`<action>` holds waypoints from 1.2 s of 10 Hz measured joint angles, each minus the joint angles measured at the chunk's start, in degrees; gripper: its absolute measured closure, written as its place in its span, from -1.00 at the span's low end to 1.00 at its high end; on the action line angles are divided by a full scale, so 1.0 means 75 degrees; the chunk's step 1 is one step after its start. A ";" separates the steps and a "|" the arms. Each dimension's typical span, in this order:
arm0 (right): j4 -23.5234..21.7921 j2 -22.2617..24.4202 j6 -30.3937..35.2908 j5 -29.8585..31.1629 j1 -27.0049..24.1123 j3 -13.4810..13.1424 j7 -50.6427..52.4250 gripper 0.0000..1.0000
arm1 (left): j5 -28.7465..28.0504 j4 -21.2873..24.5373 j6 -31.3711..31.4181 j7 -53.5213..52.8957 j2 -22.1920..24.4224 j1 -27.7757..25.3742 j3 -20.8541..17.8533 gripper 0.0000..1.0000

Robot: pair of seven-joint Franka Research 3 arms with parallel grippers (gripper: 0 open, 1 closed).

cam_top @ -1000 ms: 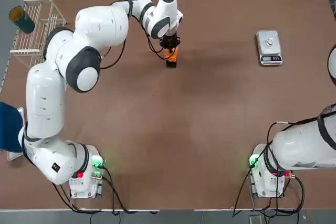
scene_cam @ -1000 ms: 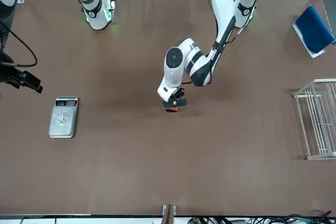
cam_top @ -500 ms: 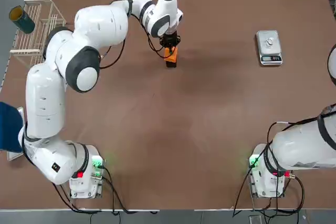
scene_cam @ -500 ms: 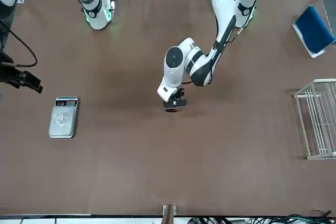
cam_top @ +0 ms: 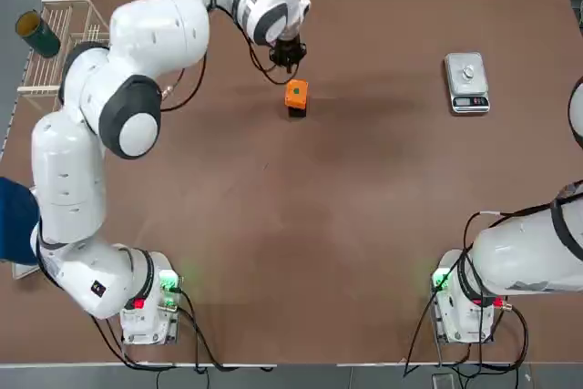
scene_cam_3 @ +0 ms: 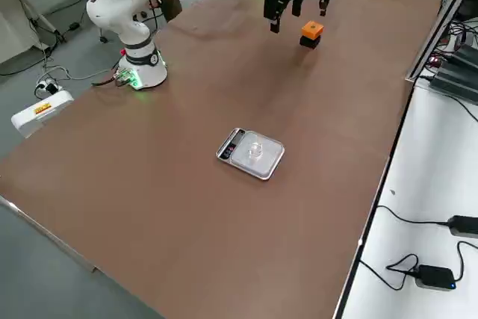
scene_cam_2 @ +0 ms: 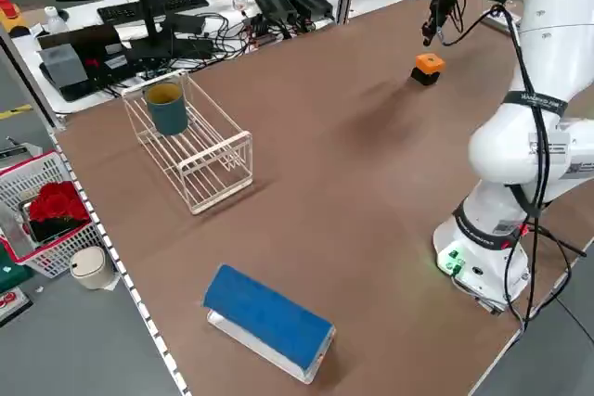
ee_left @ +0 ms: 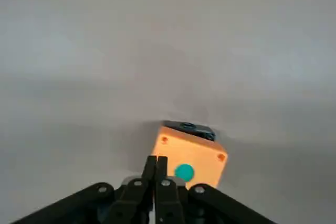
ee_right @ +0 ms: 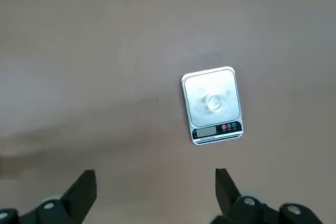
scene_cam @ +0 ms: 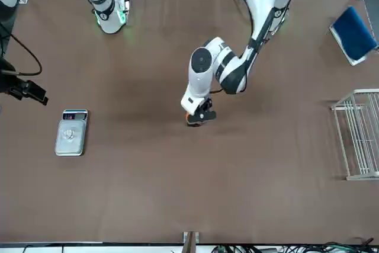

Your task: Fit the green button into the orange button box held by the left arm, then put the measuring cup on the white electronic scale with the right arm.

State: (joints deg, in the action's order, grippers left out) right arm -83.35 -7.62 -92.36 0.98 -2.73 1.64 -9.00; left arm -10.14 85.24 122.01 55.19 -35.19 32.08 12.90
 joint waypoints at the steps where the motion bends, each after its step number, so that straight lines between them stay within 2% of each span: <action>1: 0.0000 0.0000 0.0000 0.0000 0.0000 -0.0001 -0.0001 -1.00 | 0.0033 -0.0018 -0.0258 -0.0008 0.0238 -0.0178 0.0003 0.72; 4: 0.0001 0.0000 0.0000 0.0001 0.0000 -0.0002 -0.0003 -1.00 | 0.0291 -0.0044 -0.1179 -0.0404 0.1082 -0.0974 0.0014 -0.19; 7: 0.0004 0.0000 0.0000 0.0002 0.0000 -0.0003 -0.0005 -1.00 | 0.0482 -0.0059 -0.1917 -0.1309 0.1793 -0.2010 0.0019 -0.97; 12: 0.0005 -0.0001 0.0000 0.0004 -0.0005 -0.0012 -0.0019 -1.00 | 0.1070 -0.0054 -0.3685 -0.4372 0.3281 -0.4220 -0.0009 -0.99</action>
State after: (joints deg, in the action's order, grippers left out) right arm -83.31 -7.63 -92.36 1.01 -2.77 1.55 -9.14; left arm -2.12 84.84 94.37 22.40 -10.58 0.43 12.83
